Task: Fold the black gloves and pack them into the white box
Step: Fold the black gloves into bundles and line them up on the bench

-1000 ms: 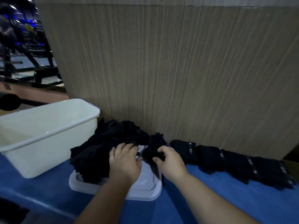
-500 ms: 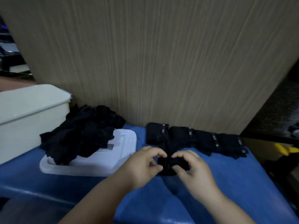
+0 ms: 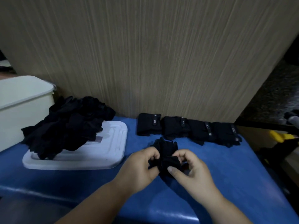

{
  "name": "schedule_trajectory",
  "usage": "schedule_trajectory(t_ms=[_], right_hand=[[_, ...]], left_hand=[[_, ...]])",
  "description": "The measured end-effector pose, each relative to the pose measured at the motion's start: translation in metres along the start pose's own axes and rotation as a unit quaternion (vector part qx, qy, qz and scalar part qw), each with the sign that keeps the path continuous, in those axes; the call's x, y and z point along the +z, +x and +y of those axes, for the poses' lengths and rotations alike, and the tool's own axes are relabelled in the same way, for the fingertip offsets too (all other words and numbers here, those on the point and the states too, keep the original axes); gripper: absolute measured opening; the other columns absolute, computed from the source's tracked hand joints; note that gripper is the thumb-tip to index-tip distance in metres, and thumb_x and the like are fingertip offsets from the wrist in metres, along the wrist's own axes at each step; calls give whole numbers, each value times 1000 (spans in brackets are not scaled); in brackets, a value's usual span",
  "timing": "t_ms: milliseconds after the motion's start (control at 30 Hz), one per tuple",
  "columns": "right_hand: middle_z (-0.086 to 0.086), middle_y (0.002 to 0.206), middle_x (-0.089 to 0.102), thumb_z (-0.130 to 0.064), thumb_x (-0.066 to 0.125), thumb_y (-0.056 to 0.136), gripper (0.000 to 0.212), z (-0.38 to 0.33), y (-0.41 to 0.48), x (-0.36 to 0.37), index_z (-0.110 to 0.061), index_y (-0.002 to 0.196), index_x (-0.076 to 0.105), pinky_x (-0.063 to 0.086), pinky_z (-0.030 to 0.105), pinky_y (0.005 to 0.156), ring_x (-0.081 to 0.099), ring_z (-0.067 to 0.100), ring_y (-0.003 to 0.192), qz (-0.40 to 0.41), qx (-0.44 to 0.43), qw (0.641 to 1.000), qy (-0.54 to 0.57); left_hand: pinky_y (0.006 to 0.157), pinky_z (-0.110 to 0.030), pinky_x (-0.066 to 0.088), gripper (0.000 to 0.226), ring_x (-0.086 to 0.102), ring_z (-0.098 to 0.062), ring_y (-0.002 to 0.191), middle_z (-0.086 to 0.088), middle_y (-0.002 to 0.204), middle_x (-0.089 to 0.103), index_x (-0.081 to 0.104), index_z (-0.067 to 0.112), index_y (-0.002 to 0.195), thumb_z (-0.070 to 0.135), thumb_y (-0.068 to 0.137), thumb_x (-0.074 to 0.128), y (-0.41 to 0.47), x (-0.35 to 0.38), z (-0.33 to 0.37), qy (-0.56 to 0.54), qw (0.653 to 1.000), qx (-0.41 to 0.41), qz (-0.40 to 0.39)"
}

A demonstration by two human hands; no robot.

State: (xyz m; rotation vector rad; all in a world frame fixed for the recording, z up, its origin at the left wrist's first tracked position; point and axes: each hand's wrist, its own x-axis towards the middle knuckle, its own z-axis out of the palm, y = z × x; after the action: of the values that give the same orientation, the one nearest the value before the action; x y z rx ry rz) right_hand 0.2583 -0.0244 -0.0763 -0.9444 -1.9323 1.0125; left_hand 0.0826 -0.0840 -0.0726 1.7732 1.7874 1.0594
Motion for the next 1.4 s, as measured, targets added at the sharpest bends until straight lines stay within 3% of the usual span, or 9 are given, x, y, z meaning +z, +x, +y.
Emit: schedule_trajectory(t_ms=[133, 333, 533, 700, 800, 900, 1067, 1167, 1400], right_hand=[[-9, 92, 64, -17, 69, 68, 43, 2, 3, -15, -41, 103, 63, 48, 23, 82, 60, 7, 86, -105, 3, 993, 62], [-11, 73, 59, 0, 81, 69, 43, 4, 6, -8, -29, 98, 67, 43, 13, 68, 54, 1, 68, -20, 10, 995, 95], [-12, 62, 54, -10, 69, 69, 39, 12, 7, -8, -42, 88, 61, 41, 16, 55, 47, 8, 53, 128, -17, 986, -102], [-15, 75, 56, -11, 58, 78, 34, 9, 8, -10, -27, 108, 57, 34, 25, 61, 50, 8, 69, 68, 21, 959, -275], [-5, 79, 63, -9, 50, 83, 33, 11, 6, -14, -27, 111, 53, 34, 26, 61, 57, 18, 72, 42, 52, 965, -253], [-8, 64, 59, -2, 47, 85, 40, 6, 4, -16, -39, 100, 54, 36, 19, 53, 53, 8, 58, 42, 56, 979, -191], [-14, 66, 62, 12, 46, 82, 60, 4, 1, -11, -46, 93, 55, 41, 13, 56, 54, 5, 58, 48, 25, 995, -85], [-6, 75, 64, 17, 42, 83, 61, 2, -2, -7, -40, 96, 60, 44, 19, 55, 50, 5, 55, 24, 17, 999, -15], [4, 87, 65, 11, 42, 89, 62, 6, -1, -5, -45, 111, 56, 50, 42, 75, 55, 17, 74, -57, 38, 992, 102]], left_hand=[[49, -23, 34, 24, 40, -5, 50, 8, 57, 47, 45, 29, 76, 23, 84, 67, 6, 5, -5, -35, 998, -21, 37], [47, -25, 31, 23, 35, -6, 47, 8, 52, 40, 43, 25, 81, 15, 86, 63, 7, 13, 1, -45, 997, -31, 60], [52, -38, 39, 25, 35, -10, 47, 4, 51, 38, 41, 26, 84, 9, 84, 60, 6, 16, 7, -31, 997, -55, 54], [48, -29, 35, 26, 36, -8, 46, 7, 52, 42, 42, 26, 76, 16, 83, 65, 2, 19, 10, -42, 999, -31, 7], [51, -33, 39, 30, 49, -15, 50, 2, 55, 54, 46, 16, 73, 34, 84, 68, 1, 15, 12, -98, 993, -55, -36], [67, -36, 53, 40, 68, -21, 73, -3, 69, 71, 51, 8, 75, 44, 91, 56, 3, 9, 16, -171, 972, -155, -36], [58, -27, 54, 37, 71, -22, 74, -16, 92, 69, 53, 9, 87, 44, 95, 47, 11, 6, 13, -259, 923, -280, -58], [64, -32, 57, 31, 71, -25, 79, -18, 100, 68, 47, 9, 99, 38, 92, 58, 12, 9, 8, -309, 899, -303, -61], [70, -40, 55, 30, 64, -23, 73, -12, 92, 64, 36, 15, 94, 0, 89, 61, 22, 13, 8, -462, 829, -305, 76]])
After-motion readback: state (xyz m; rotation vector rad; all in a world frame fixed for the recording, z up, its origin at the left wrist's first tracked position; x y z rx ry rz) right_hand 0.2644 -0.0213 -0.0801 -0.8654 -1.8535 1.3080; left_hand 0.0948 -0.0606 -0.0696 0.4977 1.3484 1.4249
